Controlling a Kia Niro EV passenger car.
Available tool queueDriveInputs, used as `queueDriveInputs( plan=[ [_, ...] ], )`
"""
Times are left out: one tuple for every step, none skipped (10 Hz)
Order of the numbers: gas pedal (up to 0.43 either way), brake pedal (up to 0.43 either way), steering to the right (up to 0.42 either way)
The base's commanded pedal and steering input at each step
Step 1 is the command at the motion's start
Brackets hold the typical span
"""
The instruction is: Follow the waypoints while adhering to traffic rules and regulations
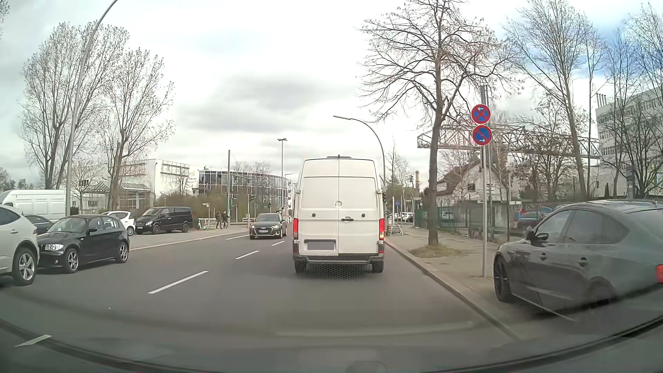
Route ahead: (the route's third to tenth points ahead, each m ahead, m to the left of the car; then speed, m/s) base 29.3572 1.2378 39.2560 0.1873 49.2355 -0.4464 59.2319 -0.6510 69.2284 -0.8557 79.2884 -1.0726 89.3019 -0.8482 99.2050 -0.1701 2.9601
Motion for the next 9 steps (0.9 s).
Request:
queueDriveInputs(
  plan=[
    [0.228,0.0,-0.001],
    [0.138,0.0,0.001],
    [0.087,0.0,0.005],
    [0.02,0.0,0.009],
    [0.008,0.0,0.012],
    [0.008,0.0,0.013],
    [0.008,0.0,0.012],
    [0.028,0.0,0.013],
    [0.059,0.0,0.012]
  ],
)
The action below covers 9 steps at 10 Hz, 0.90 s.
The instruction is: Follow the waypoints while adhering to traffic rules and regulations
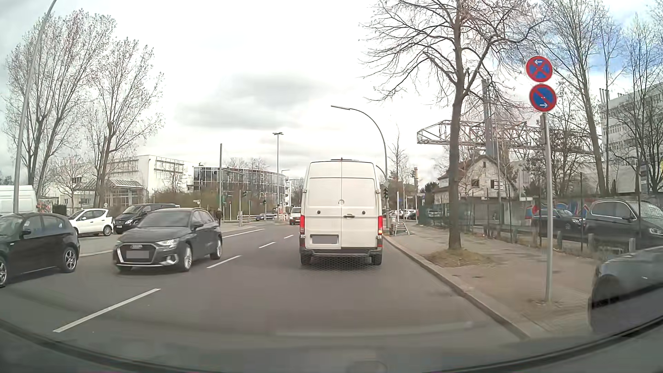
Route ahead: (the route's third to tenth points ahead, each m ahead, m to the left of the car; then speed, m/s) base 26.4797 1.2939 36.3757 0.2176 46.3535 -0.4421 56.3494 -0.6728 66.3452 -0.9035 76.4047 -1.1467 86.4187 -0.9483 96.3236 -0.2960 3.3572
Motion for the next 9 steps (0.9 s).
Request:
queueDriveInputs(
  plan=[
    [0.087,0.0,0.013],
    [0.11,0.0,0.012],
    [0.11,0.0,0.012],
    [0.11,0.0,0.012],
    [0.11,0.0,0.012],
    [0.11,0.0,0.012],
    [0.118,0.0,0.012],
    [0.118,0.0,0.011],
    [0.118,0.0,0.011]
  ],
)
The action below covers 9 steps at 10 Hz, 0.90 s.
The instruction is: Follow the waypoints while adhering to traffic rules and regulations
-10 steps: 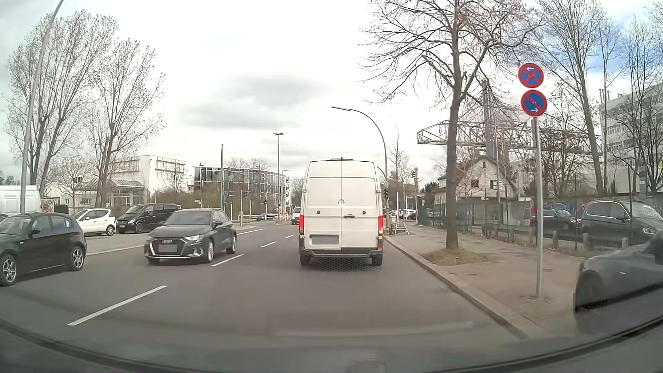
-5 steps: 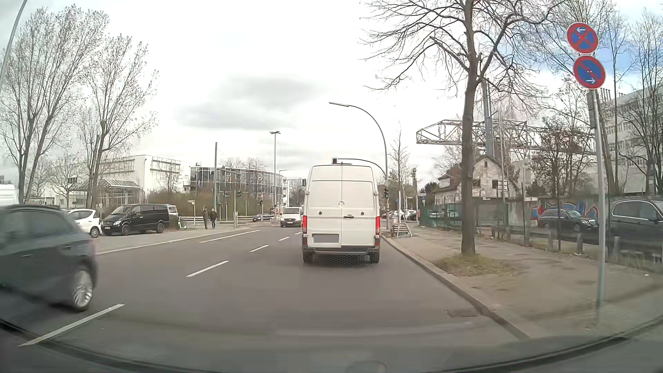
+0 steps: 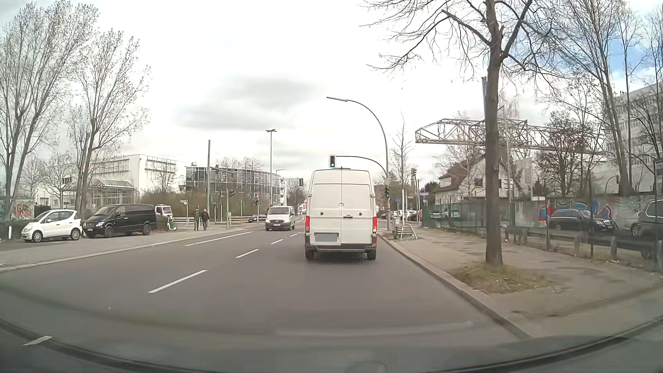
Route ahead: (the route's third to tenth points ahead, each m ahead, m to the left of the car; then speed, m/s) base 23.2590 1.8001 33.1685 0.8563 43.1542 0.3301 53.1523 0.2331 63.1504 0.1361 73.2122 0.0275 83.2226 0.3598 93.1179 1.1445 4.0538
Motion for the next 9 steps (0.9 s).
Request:
queueDriveInputs(
  plan=[
    [0.118,0.0,0.01],
    [0.118,0.0,0.01],
    [0.118,0.0,0.01],
    [0.13,0.0,0.01],
    [0.15,0.0,0.01],
    [0.169,0.0,0.01],
    [0.169,0.0,0.01],
    [0.169,0.0,0.01],
    [0.169,0.0,0.01]
  ],
)
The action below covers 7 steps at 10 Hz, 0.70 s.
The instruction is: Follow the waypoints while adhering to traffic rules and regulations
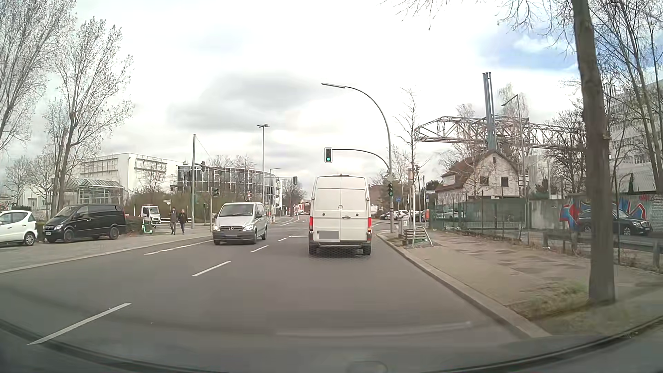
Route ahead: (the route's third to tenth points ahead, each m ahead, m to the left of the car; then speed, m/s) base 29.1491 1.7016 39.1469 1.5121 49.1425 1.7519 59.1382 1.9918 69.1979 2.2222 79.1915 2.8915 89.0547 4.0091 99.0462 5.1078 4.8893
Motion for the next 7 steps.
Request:
queueDriveInputs(
  plan=[
    [0.169,0.0,0.01],
    [0.169,0.0,0.01],
    [0.169,0.0,0.008],
    [0.169,0.0,0.004],
    [0.169,0.0,0.0],
    [0.169,0.0,-0.007],
    [0.169,0.0,-0.006]
  ],
)
